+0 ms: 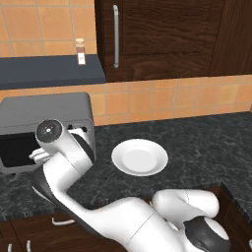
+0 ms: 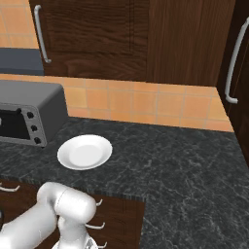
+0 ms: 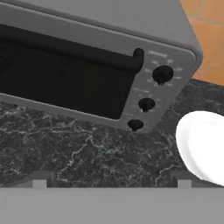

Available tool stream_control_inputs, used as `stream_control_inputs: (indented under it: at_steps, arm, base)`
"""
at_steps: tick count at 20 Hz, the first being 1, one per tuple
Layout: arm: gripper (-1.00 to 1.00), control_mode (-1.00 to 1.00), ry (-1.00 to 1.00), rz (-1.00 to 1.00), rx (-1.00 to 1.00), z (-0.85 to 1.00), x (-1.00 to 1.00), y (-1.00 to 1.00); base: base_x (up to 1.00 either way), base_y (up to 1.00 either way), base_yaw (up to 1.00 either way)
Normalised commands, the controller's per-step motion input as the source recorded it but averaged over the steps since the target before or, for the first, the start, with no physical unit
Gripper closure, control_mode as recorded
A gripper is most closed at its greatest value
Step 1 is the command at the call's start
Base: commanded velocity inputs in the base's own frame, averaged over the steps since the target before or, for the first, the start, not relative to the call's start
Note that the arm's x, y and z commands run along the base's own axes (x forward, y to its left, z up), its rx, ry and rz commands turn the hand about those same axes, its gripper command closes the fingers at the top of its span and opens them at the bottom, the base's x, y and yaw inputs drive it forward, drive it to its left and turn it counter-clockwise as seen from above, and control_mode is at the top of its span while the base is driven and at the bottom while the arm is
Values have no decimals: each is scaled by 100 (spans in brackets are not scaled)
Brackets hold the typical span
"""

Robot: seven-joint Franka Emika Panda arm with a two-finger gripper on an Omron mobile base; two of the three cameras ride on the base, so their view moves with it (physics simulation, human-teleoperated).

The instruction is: Pick up the kebab skewer and baguette bread, and place them inside the toaster oven. Close the toaster oven door and start by setting the timer.

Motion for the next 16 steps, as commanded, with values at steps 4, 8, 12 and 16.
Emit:
stream_control_inputs:
  at_steps: [4, 8, 12, 16]
  arm:
    - [-100, -100, 27, 39, -43, 0, -3, -34]
    - [-100, -100, 28, 48, -81, -16, -2, 0]
    - [-100, -100, 25, 45, -99, -12, -5, 0]
    - [-100, -100, 14, 46, -87, -12, -4, -7]
  base:
    - [0, 0, 0]
    - [0, 0, 0]
    - [0, 0, 0]
    - [0, 0, 0]
